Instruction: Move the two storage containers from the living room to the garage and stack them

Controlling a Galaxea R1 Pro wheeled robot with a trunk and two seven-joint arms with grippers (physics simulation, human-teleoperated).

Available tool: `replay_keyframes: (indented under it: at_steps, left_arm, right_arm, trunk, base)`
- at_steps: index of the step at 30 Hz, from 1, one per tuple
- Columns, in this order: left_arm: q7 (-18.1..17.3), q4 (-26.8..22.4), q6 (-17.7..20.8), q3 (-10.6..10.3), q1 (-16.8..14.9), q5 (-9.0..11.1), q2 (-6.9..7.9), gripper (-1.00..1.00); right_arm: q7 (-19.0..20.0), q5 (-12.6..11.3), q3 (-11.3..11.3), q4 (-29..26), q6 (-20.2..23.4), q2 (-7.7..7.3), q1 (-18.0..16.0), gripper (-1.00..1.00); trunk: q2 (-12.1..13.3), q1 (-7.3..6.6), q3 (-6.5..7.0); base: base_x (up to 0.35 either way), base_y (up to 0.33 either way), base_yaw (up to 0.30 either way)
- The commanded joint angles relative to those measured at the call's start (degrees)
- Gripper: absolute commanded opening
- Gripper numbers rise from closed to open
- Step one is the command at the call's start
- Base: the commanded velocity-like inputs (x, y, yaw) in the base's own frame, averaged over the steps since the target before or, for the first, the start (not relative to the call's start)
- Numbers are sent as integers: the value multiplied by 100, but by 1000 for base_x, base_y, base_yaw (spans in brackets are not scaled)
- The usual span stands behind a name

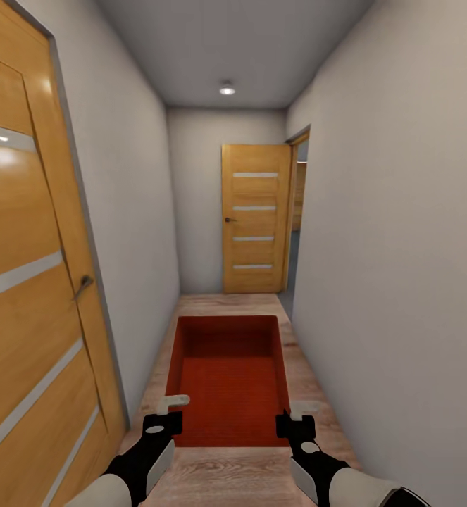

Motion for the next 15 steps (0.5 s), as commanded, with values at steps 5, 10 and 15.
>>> replay_keyframes:
  at_steps: [5,10,15]
  left_arm:
    - [36,-10,37,-10,-6,585,204,-100]
    - [36,-10,37,-10,-3,585,204,-100]
    - [36,-10,37,-10,-5,585,197,-100]
  right_arm:
    - [13,174,-251,-37,11,-74,-4,-100]
    - [13,176,-251,-39,11,-75,-4,-100]
    - [20,176,-257,-43,18,-87,-4,-100]
  trunk:
    - [-6,4,-8]
    - [-6,4,-8]
    - [-6,4,-8]
  base:
    - [326,0,0]
    - [326,0,0]
    - [326,0,0]
